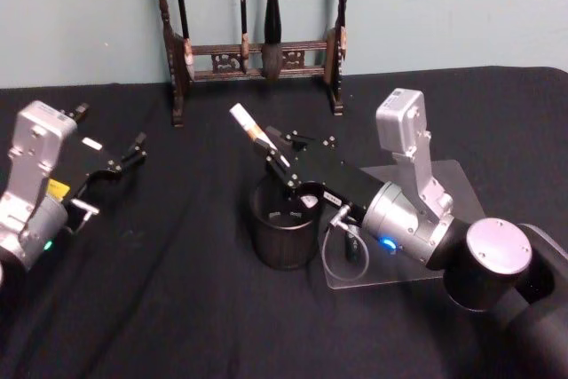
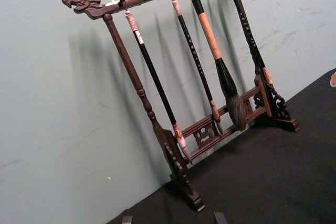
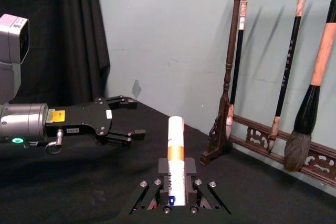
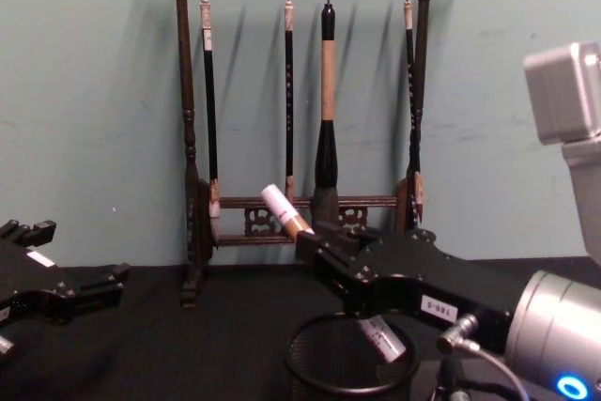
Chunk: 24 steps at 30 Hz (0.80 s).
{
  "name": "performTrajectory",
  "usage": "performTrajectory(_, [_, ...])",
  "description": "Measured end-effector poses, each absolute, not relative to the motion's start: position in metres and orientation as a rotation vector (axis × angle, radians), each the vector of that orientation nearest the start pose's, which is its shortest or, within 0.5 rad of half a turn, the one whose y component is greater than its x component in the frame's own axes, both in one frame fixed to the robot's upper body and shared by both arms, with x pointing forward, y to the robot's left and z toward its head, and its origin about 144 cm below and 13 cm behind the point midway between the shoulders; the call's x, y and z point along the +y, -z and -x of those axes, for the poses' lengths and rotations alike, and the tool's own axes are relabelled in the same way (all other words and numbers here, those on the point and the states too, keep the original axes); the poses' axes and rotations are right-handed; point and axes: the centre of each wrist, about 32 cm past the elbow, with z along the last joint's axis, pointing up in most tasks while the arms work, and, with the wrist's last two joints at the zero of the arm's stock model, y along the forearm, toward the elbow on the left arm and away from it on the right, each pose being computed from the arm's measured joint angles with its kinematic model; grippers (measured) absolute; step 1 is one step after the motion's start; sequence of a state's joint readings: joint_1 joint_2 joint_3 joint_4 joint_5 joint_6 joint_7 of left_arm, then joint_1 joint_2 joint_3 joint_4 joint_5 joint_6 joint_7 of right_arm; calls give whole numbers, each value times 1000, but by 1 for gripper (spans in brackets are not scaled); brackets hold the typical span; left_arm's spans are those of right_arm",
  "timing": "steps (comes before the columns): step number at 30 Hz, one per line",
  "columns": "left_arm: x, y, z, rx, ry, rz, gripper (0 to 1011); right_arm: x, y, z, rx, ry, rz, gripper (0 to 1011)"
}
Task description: Pick up the water-based marker from the table and place it into the pen holder.
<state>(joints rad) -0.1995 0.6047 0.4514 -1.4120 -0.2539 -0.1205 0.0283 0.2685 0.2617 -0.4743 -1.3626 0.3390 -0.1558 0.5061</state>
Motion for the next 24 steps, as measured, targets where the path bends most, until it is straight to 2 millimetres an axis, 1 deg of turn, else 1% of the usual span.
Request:
performTrajectory(21, [310,-1140,-489,-285,-1248,-304,1001,-178,-1140,-509,-69,675,-32,182])
performTrajectory(24, [310,-1140,-489,-285,-1248,-304,1001,-178,-1140,-509,-69,675,-33,242])
